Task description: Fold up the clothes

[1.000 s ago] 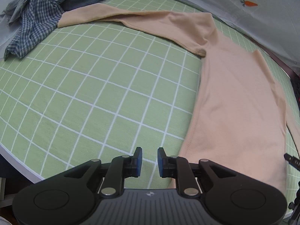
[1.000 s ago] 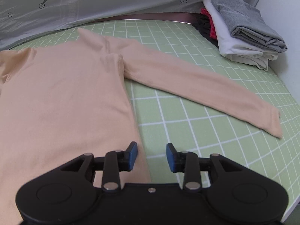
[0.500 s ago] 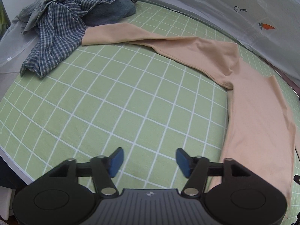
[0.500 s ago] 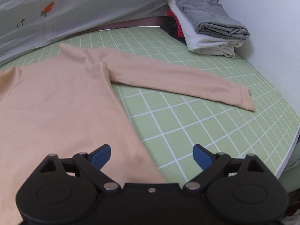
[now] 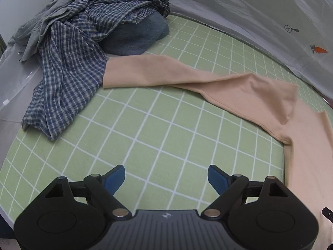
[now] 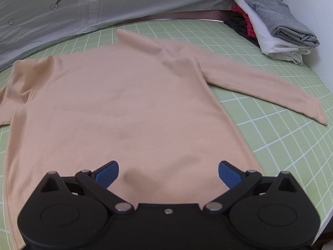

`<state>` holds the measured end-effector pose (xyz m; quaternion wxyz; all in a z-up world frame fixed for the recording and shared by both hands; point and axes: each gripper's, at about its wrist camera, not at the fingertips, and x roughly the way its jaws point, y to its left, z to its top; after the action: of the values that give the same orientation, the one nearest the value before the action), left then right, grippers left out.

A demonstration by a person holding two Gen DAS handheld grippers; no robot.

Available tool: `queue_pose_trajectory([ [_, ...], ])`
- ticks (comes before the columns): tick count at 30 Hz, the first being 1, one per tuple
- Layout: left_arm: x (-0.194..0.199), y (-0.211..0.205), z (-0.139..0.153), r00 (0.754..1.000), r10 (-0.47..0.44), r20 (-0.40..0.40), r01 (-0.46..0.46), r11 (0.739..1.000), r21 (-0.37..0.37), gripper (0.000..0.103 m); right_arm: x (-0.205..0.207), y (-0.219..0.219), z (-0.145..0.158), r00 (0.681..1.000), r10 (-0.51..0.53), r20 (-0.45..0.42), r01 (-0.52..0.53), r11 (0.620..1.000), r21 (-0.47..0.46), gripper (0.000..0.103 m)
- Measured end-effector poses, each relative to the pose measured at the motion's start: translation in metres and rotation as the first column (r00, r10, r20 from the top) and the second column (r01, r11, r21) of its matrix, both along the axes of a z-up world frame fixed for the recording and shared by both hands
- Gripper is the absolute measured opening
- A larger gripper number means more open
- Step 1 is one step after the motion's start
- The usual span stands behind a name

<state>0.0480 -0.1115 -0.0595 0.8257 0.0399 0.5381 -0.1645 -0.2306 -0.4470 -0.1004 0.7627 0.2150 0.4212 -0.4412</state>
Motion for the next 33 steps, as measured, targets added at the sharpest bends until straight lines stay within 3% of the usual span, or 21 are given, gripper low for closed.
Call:
queue_pose_trajectory([
  [9,0.082,-0.029,-0.016,1.000,-0.018,0.022,0.016,0.997,0.070,0.087,0.034,-0.024,-0.013,0.993,-0.120,-0.009,0.121,0.991,0.052,0.103],
  [13,0.101,-0.041,-0.029,0.997,-0.075,0.031,0.071,0.991,0.113,0.087,0.038,-0.020,-0.012,0.995,-0.097,-0.037,0.098,0.995,0.028,0.103],
  [19,0.113,-0.054,-0.040,0.988,-0.137,0.065,0.125,0.978,0.167,0.087,0.035,-0.023,-0.014,0.990,-0.139,-0.007,0.139,0.988,0.060,0.103],
  [23,0.122,-0.058,-0.038,0.981,-0.136,0.142,0.104,0.971,0.215,0.087,0.040,-0.023,-0.012,0.993,-0.113,-0.038,0.114,0.993,0.041,0.103],
  [27,0.144,-0.054,-0.035,0.985,-0.074,0.158,0.048,0.986,0.163,0.087,0.044,-0.023,-0.011,0.994,-0.088,-0.059,0.089,0.996,0.027,0.103],
  [33,0.165,-0.052,-0.026,0.968,-0.002,0.250,-0.038,0.987,0.156,0.087,0.042,-0.027,-0.012,0.995,-0.092,-0.045,0.094,0.994,0.048,0.103],
])
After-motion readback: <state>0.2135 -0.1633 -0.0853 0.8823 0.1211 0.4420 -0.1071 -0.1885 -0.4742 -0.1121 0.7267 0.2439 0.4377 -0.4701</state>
